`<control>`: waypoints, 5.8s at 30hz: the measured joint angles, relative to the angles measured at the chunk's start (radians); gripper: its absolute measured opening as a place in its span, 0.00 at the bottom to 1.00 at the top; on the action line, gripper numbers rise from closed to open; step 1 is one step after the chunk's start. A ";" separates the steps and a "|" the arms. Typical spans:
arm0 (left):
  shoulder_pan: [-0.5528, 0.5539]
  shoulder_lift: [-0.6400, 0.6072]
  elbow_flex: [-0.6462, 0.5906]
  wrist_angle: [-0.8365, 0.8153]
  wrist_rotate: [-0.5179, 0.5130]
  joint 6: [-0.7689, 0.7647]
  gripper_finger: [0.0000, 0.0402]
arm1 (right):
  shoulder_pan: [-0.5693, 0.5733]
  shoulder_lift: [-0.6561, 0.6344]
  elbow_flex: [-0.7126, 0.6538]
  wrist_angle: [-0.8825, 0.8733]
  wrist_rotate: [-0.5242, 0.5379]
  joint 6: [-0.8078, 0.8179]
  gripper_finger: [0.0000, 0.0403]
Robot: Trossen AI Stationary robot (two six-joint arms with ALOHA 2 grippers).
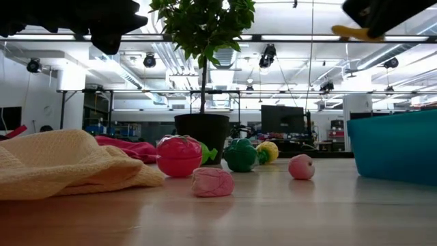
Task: Pick and placing Produce into tupperware
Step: Put the corn into the bin, then put the top pink peach into the bin
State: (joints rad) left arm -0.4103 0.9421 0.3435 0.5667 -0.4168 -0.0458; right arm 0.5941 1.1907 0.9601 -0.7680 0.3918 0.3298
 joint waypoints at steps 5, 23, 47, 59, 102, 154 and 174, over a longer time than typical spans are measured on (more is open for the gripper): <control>0.000 0.000 -0.002 0.000 0.000 -0.001 0.32 | 0.026 -0.060 -0.065 -0.012 0.012 0.089 0.07; 0.000 0.000 -0.004 0.000 0.000 -0.002 0.32 | 0.034 -0.077 -0.300 -0.010 -0.026 0.393 0.07; 0.000 0.000 -0.006 0.001 0.000 -0.002 0.32 | 0.034 -0.077 -0.404 0.111 -0.033 0.430 0.07; 0.000 0.000 -0.006 0.001 0.000 -0.002 0.32 | 0.034 -0.077 -0.427 0.156 -0.034 0.430 0.07; 0.000 0.000 -0.006 0.001 0.000 -0.004 0.32 | 0.034 -0.075 -0.427 0.862 -0.050 -0.051 0.53; 0.000 0.000 -0.006 0.000 -0.008 0.000 0.32 | -0.145 0.302 -0.247 0.819 -0.033 -0.152 0.53; 0.000 0.000 -0.006 0.000 -0.008 0.000 0.32 | -0.169 0.540 -0.129 0.718 -0.114 -0.148 0.53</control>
State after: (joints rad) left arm -0.4099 0.9420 0.3370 0.5663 -0.4248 -0.0456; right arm 0.4255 1.7304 0.8310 -0.0503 0.2783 0.1815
